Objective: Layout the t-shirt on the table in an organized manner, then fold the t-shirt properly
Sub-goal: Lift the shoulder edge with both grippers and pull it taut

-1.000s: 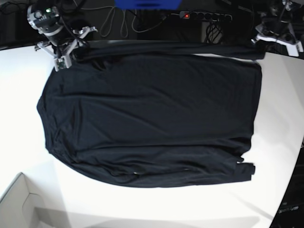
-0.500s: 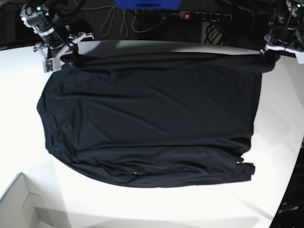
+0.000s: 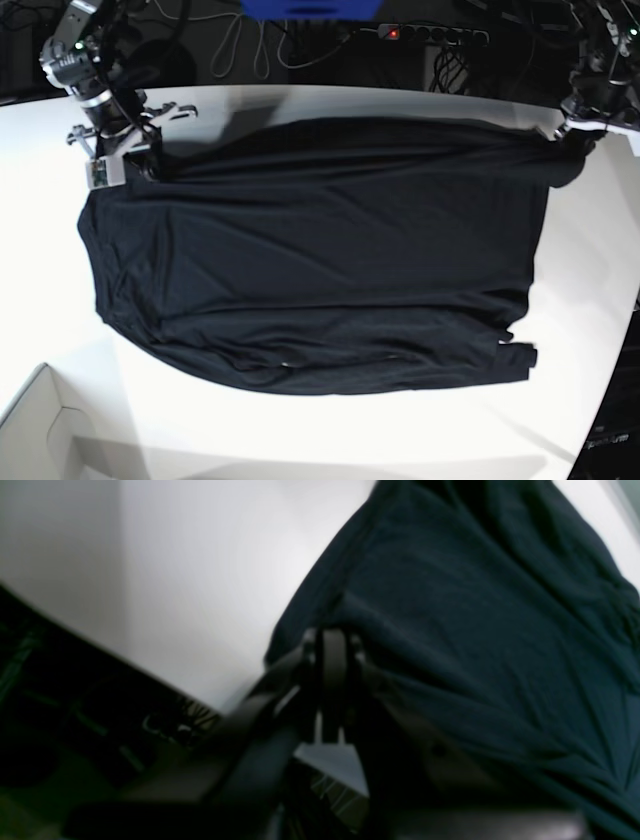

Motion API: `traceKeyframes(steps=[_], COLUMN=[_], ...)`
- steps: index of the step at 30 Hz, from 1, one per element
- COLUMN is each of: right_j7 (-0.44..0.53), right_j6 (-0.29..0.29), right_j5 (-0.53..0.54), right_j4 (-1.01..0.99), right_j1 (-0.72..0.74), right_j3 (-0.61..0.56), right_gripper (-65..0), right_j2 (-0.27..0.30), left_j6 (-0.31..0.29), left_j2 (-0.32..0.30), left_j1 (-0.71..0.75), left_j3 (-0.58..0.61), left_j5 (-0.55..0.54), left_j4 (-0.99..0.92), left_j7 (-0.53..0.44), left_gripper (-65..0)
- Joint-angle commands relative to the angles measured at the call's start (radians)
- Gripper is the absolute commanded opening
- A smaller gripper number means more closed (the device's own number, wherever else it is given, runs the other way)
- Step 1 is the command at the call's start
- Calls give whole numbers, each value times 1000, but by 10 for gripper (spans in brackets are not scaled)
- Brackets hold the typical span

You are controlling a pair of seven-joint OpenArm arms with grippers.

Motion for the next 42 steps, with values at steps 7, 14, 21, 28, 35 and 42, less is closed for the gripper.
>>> traceKeyframes(steps=[7, 14, 21, 28, 35, 42], right_j7=[26, 26, 28, 26, 35, 35], right_j6=[-4, -4, -4, -4, -4, -4], right_j5=[11, 9, 9, 9, 9, 9], right_j4=[2, -27, -93, -99, -207, -219], right_j1=[40, 36, 40, 40, 40, 36], right_j3=[1, 1, 1, -45, -127, -131], right_gripper=[-650, -650, -650, -650, -650, -650], right_j2=[4, 4, 32, 78, 116, 125], left_j6=[1, 1, -4, -5, -5, -5], left_j2=[-12, -12, -37, -37, -37, -56], left_j1=[-17, -37, -78, -120, -190, -195], left_j3=[-7, -7, -2, -2, 4, 18], left_j5=[-5, -4, -5, -5, -5, -5], left_j4=[-36, -47, -154, -225, -295, -309], left_j7=[-22, -22, -22, -22, -22, -22], left_gripper=[-648, -648, -648, -648, -648, -648])
